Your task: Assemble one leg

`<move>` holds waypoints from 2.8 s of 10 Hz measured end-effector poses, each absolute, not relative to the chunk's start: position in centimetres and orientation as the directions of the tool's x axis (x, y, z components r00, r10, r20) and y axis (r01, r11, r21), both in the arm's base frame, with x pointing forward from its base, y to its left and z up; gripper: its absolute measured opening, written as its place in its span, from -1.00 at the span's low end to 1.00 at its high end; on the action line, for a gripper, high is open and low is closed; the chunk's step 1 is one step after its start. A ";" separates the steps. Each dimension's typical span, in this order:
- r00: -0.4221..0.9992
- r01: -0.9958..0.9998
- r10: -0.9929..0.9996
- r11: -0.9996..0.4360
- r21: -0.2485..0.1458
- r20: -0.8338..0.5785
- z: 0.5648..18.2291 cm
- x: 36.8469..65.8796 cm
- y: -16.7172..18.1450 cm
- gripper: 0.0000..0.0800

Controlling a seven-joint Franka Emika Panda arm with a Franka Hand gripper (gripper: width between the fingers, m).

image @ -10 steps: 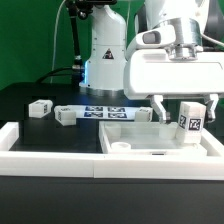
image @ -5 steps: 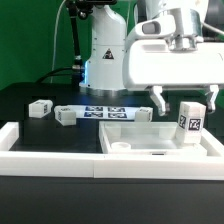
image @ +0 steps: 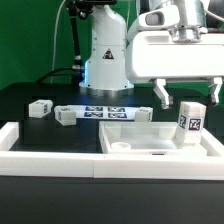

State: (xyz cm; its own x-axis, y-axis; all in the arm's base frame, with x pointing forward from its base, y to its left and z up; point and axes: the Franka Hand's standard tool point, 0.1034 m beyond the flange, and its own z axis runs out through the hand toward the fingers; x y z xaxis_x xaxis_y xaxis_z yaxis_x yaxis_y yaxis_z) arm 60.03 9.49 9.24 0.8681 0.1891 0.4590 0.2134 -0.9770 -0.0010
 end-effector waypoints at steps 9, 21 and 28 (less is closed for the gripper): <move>0.969 0.229 0.217 -0.968 -0.104 0.114 8.4 60.5 10.2 0.62; 0.931 -0.345 -0.359 -0.923 -0.168 0.064 8.3 60.6 11.1 -0.27; 0.439 -0.887 -0.898 -0.428 -0.172 -0.032 8.2 60.6 11.7 -0.27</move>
Offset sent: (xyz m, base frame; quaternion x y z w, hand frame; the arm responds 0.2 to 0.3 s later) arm 0.0167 -0.0050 -0.0029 -0.0020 -0.1928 -0.0164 0.9811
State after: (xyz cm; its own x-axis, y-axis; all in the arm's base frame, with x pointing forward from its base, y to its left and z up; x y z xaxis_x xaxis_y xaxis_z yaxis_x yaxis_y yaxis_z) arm 60.58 11.74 8.18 0.4390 -0.8979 -0.0319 -0.8874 -0.4277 -0.1718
